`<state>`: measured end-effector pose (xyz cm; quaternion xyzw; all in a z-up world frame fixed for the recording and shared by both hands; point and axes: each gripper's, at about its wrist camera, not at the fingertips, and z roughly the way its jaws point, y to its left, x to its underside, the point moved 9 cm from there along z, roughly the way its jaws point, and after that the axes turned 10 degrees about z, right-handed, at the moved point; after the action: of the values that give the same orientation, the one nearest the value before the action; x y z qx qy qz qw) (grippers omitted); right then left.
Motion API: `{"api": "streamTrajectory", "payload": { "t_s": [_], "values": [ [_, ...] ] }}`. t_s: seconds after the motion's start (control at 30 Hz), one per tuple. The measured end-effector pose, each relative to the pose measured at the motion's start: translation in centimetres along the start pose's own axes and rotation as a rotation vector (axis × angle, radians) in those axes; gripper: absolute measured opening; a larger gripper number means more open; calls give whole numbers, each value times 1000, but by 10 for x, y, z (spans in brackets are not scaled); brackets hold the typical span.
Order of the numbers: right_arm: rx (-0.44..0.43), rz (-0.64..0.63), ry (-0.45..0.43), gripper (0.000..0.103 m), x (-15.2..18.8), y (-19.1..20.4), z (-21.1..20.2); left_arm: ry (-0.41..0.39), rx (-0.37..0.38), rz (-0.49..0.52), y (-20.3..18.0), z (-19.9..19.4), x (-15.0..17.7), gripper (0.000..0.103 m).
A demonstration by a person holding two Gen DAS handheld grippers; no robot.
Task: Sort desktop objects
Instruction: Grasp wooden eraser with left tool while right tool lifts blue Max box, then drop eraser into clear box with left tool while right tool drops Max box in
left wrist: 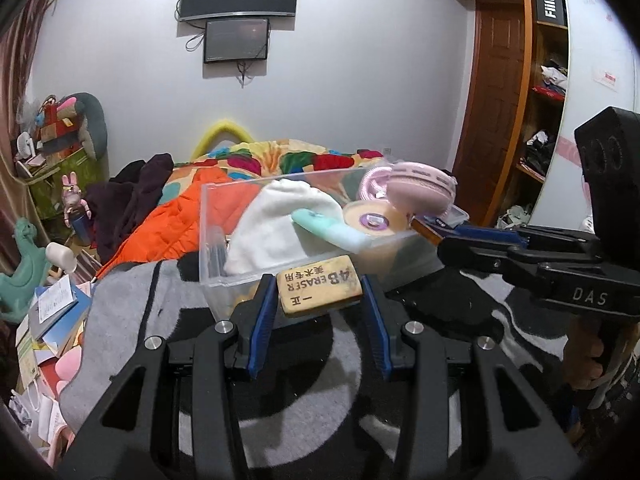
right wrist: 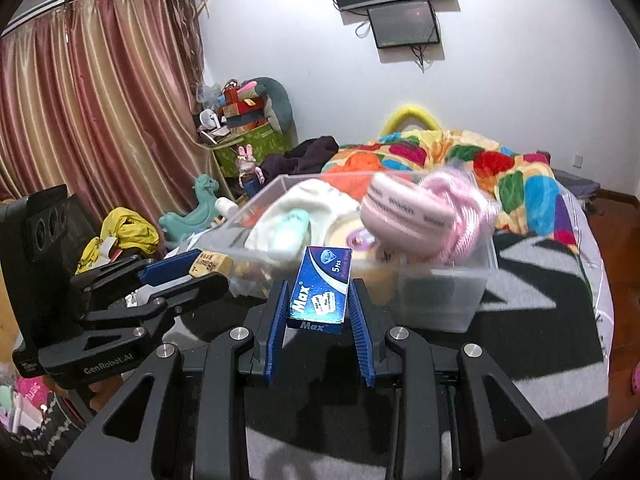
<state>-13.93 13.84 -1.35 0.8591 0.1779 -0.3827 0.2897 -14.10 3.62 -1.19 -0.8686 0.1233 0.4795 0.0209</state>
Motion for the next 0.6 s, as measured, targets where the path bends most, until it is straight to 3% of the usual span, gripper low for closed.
{"api": "streamTrajectory", "payload": {
  "t_s": [0.13, 0.33, 0.6],
  "values": [
    [-29, 32, -31, 28, -15, 0, 1, -7, -52, 5, 15, 5, -11, 42],
    [-3, -3, -22, 28, -21, 6, 17, 21, -101, -47, 42, 26, -14, 42],
    [37, -18, 14, 28, -21, 1, 39, 37, -103, -84, 50, 41, -3, 42]
  ]
}}
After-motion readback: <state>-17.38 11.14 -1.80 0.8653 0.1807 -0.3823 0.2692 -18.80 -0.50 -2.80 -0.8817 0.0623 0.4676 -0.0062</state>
